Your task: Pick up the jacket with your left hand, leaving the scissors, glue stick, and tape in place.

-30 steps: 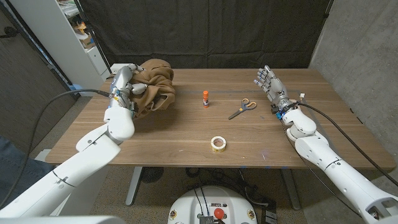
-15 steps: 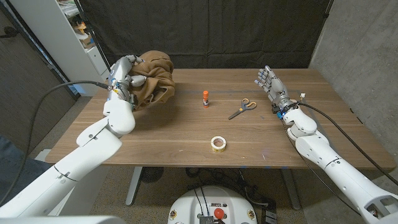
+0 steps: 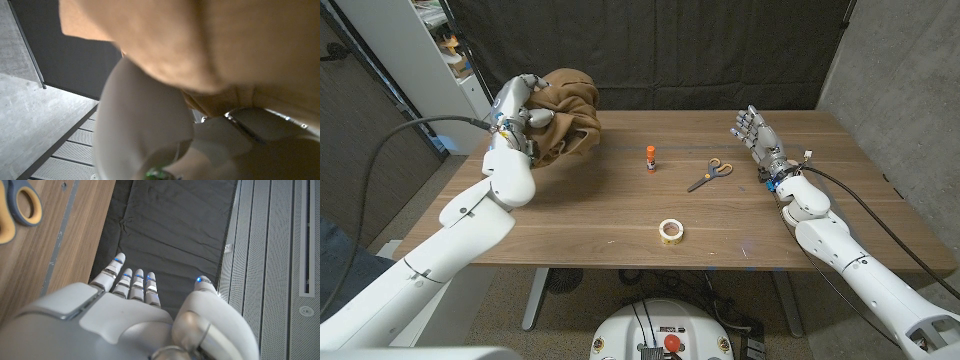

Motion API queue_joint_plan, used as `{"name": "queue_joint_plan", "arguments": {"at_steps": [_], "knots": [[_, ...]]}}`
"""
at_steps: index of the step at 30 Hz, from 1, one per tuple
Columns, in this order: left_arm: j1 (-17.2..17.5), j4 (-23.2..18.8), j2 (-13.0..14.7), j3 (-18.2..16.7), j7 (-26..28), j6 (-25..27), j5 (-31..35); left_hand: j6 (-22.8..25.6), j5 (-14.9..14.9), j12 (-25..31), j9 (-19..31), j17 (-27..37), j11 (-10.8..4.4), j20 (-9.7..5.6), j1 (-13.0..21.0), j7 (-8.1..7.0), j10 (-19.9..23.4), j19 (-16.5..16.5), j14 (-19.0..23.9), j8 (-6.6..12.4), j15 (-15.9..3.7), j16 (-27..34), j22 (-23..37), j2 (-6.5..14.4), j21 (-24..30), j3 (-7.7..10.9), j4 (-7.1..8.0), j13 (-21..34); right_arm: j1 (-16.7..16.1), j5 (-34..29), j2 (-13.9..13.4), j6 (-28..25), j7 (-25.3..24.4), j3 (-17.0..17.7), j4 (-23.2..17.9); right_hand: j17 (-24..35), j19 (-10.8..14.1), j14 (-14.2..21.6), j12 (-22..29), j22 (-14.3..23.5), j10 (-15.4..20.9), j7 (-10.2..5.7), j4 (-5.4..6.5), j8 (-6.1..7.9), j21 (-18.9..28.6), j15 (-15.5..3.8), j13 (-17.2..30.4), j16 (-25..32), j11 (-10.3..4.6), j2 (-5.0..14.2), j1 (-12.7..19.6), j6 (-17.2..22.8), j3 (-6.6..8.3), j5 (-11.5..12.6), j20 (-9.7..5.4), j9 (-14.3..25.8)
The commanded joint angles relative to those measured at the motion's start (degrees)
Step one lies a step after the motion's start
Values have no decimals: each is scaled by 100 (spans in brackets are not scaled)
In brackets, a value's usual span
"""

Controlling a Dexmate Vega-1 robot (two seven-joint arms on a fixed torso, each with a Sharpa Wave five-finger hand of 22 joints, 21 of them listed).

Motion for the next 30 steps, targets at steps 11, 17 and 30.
{"name": "queue_joint_plan", "arguments": {"at_steps": [11,17,30], "knots": [[196,-524,58,-349,-181,144,347,43,74,-37,3302,3055,9,-2221,800,-25,70,1560,833,302,-888,47,28,862,74,138,81,116,-185,-5,-80,-2,-119,66,-264,9,40,25,52,32,47,8,2,48,0,0,13,23,20,61,13,61,-20,36,7,14],[192,-622,39,-398,-249,236,432,68,81,-62,3283,3062,13,-2229,793,-32,92,1544,838,303,-893,62,27,847,101,131,81,143,-224,-11,-108,7,-150,100,-314,10,41,28,51,32,46,7,1,48,0,0,13,24,11,64,14,60,-21,36,7,14],[-199,-685,151,-244,-499,392,690,82,101,-112,3281,3059,-13,-2229,792,-40,120,1515,838,314,-893,70,26,854,152,141,86,195,-159,-8,-97,66,-121,141,-227,9,40,23,50,31,46,7,-5,46,-1,0,13,21,8,68,17,59,-26,36,10,14]]}}
